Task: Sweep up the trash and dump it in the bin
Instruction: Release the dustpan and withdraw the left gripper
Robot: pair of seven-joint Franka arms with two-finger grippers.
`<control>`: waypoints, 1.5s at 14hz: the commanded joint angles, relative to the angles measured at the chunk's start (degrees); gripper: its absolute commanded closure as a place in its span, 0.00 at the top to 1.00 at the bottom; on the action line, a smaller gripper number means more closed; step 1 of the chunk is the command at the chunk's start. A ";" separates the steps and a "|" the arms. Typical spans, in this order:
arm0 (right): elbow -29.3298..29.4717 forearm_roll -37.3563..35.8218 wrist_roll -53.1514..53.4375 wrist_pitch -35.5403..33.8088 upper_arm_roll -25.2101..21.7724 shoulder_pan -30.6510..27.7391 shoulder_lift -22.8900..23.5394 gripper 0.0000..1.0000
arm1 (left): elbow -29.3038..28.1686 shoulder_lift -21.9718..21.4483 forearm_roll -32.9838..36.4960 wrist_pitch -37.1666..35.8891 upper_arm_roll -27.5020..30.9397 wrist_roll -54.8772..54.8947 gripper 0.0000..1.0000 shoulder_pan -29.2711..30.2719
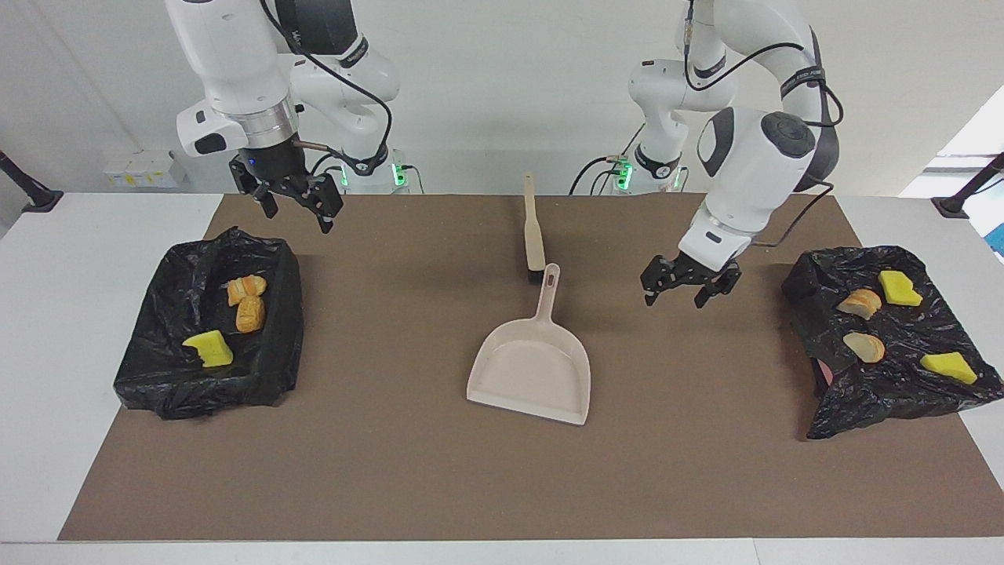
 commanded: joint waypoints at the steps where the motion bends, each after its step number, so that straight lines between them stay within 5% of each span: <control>1: -0.01 1.37 -5.36 2.09 0.20 -1.25 0.25 1.00 | 1.92 -0.72 1.46 -3.22 -0.61 8.95 1.00 5.78; 8: -1.33 1.37 -9.16 4.30 0.20 -2.13 -0.10 1.00 | 12.64 -1.15 9.29 -17.63 0.44 13.30 1.00 10.98; 13: -1.50 1.37 -9.16 4.30 0.20 -2.48 0.16 1.00 | 12.91 -7.39 9.29 -24.84 1.24 7.43 1.00 10.90; 21: -1.50 1.37 -9.07 4.57 0.20 -2.49 0.16 1.00 | 15.47 -8.18 8.86 -32.85 1.15 7.41 1.00 10.72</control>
